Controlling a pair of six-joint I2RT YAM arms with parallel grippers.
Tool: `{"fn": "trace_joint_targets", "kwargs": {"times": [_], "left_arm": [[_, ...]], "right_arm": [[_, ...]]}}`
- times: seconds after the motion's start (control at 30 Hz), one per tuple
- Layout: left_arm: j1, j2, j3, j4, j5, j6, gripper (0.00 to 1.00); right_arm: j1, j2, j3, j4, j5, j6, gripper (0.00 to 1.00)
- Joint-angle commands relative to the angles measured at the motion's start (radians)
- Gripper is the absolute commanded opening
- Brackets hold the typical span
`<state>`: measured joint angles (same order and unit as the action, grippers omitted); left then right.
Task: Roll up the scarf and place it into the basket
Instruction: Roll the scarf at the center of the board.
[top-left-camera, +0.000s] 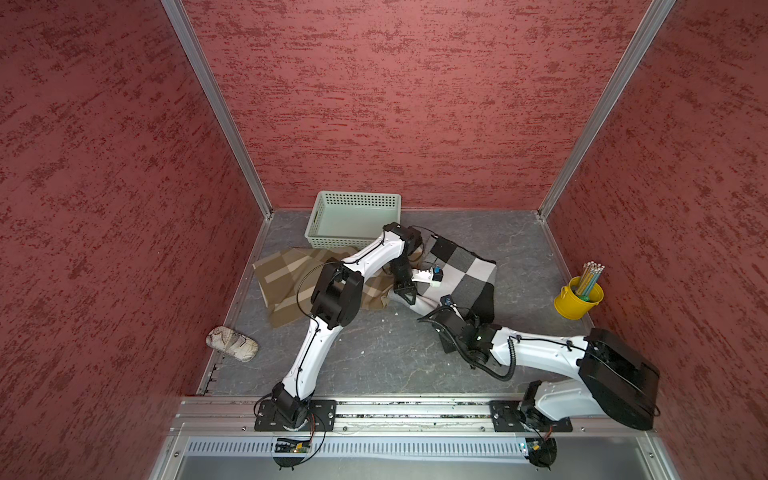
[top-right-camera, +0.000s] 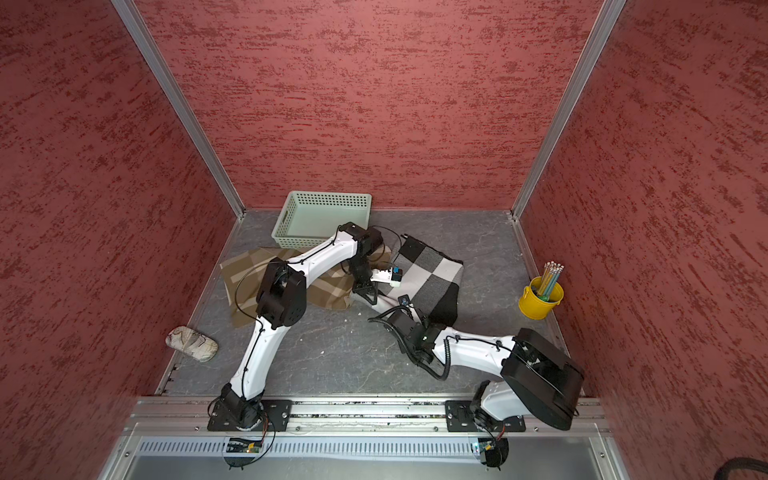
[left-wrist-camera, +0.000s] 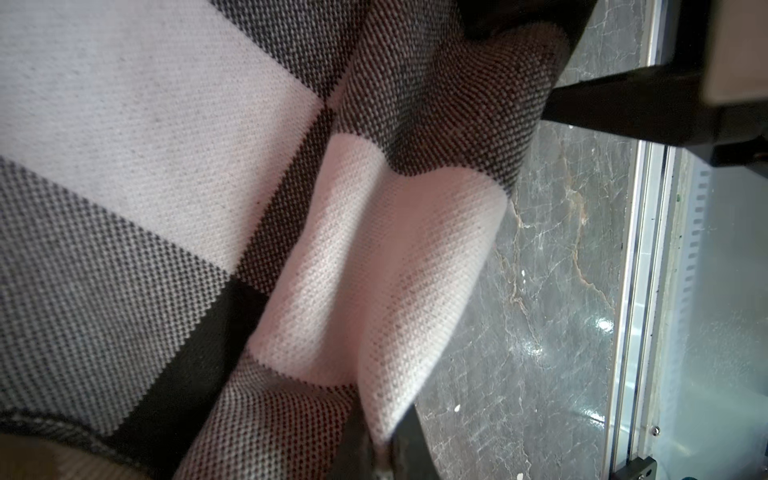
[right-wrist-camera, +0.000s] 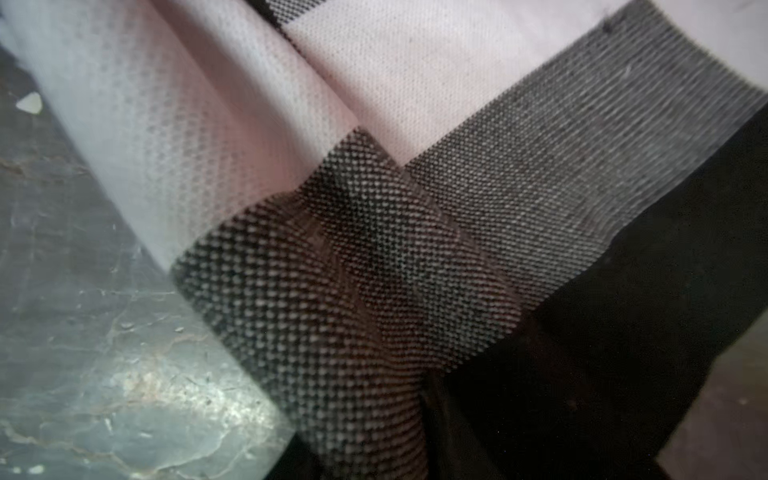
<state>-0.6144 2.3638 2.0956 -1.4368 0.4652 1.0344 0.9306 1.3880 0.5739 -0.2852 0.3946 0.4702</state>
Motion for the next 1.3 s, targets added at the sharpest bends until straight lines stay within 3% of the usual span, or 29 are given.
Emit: {"fn": "trace_joint_targets", "kwargs": {"times": [0.0, 0.03, 0.1, 0.17, 0.23, 0.37, 0.53, 0.73, 0.87, 1.07, 1.27], "left_arm": [[0.016, -0.035, 0.014, 0.078, 0.004, -0.075, 0.17], [0.019, -0.057, 0.003, 0.113, 0.005, -0.099, 0.21], [0.021, -0.138, -0.066, 0.241, -0.003, -0.16, 0.41], [0.018, -0.25, -0.191, 0.427, -0.037, -0.226, 0.42], [0.013, -0.383, -0.358, 0.662, -0.093, -0.298, 0.52], [-0.015, -0.638, -0.664, 1.009, -0.145, -0.367, 0.57], [-0.08, -0.781, -0.828, 1.099, -0.147, -0.476, 0.57], [-0.221, -0.715, -0.956, 1.174, -0.171, -0.571, 0.54], [-0.275, -0.633, -0.952, 1.184, -0.228, -0.593, 0.46], [-0.26, -0.567, -0.916, 1.172, -0.279, -0.615, 0.34], [-0.185, -0.461, -0.821, 1.125, -0.227, -0.695, 0.22]], "right_arm": [[0.001, -0.021, 0.033, 0.007, -0.127, 0.011, 0.17], [-0.006, -0.029, 0.043, -0.009, -0.186, 0.026, 0.14], [-0.045, -0.048, 0.054, -0.042, -0.352, 0.073, 0.09], [-0.106, -0.065, 0.053, -0.074, -0.474, 0.125, 0.08], [-0.18, -0.068, 0.053, -0.122, -0.569, 0.137, 0.09], [-0.333, -0.036, 0.049, -0.131, -0.781, 0.116, 0.09], [-0.475, 0.018, 0.085, -0.232, -0.899, 0.061, 0.08], [-0.63, 0.025, 0.079, -0.332, -0.978, -0.001, 0.05], [-0.722, 0.026, 0.043, -0.309, -1.067, -0.008, 0.04], [-0.771, 0.059, 0.039, -0.284, -1.1, -0.019, 0.03], [-0.772, 0.123, 0.093, -0.24, -1.106, -0.008, 0.09]]}}
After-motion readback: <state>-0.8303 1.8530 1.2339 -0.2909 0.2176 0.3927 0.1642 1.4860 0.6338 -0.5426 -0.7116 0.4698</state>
